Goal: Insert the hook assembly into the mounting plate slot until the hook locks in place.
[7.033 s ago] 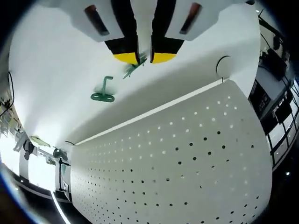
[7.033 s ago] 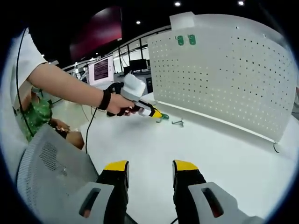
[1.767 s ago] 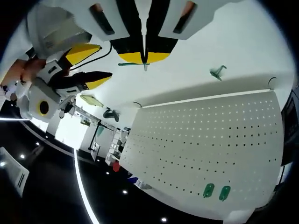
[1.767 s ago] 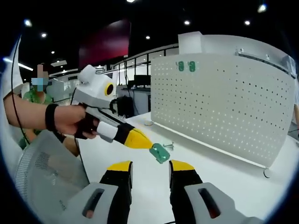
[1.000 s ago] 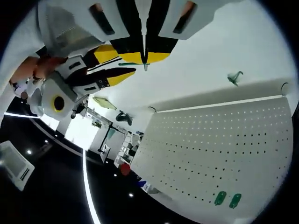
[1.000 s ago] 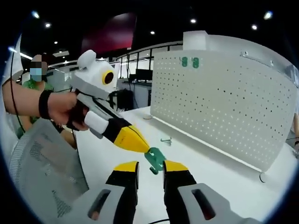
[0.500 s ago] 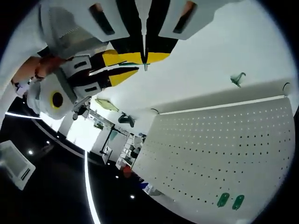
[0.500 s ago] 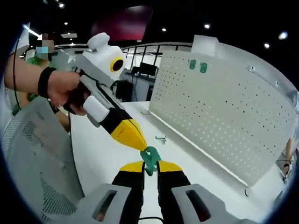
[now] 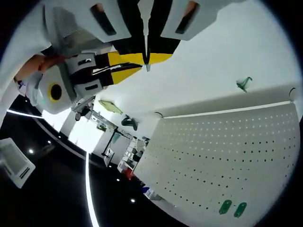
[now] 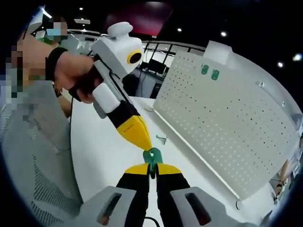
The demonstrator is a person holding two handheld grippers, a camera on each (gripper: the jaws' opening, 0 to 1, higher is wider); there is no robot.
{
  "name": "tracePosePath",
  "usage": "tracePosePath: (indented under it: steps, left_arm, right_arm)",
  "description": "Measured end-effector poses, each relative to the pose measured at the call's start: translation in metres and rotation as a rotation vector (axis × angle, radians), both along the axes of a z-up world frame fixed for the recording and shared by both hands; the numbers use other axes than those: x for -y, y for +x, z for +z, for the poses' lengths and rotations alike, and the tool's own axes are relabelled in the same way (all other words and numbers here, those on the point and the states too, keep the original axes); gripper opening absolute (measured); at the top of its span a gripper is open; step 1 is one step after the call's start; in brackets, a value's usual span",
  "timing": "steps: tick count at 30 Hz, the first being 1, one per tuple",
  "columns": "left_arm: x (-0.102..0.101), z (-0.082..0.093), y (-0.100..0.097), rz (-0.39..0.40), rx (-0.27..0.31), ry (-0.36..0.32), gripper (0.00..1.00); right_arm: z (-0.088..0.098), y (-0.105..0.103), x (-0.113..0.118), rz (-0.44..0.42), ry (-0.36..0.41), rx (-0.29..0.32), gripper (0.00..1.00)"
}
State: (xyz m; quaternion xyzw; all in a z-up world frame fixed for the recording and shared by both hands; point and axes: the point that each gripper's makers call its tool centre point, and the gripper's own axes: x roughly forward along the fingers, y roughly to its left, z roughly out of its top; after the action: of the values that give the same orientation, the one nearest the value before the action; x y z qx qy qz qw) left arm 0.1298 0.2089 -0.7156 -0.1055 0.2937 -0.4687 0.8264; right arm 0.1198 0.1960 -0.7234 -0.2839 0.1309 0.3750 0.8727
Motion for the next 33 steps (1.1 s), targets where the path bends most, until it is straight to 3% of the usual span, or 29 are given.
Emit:
tracePosePath:
  steps: [13, 18, 26, 33]
  left_arm:
    - [0.001, 0.000, 0.000, -0.003, 0.011, 0.000, 0.02]
    - [0.000, 0.001, -0.001, -0.007, 0.070, 0.012, 0.02]
    - [-0.005, 0.006, 0.001, 0.011, 0.079, -0.010, 0.03]
    - [-0.015, 0.010, 0.007, 0.054, 0.139, 0.009, 0.16]
  right_arm:
    - [0.000, -0.001, 0.001, 0.010, -0.059, 0.027, 0.01]
    - [0.002, -0.002, 0.000, -0.008, -0.033, 0.015, 0.01]
    - [0.004, -0.002, -0.004, -0.004, -0.024, -0.003, 0.01]
    - [0.006, -0.001, -0.006, -0.004, -0.009, -0.009, 0.01]
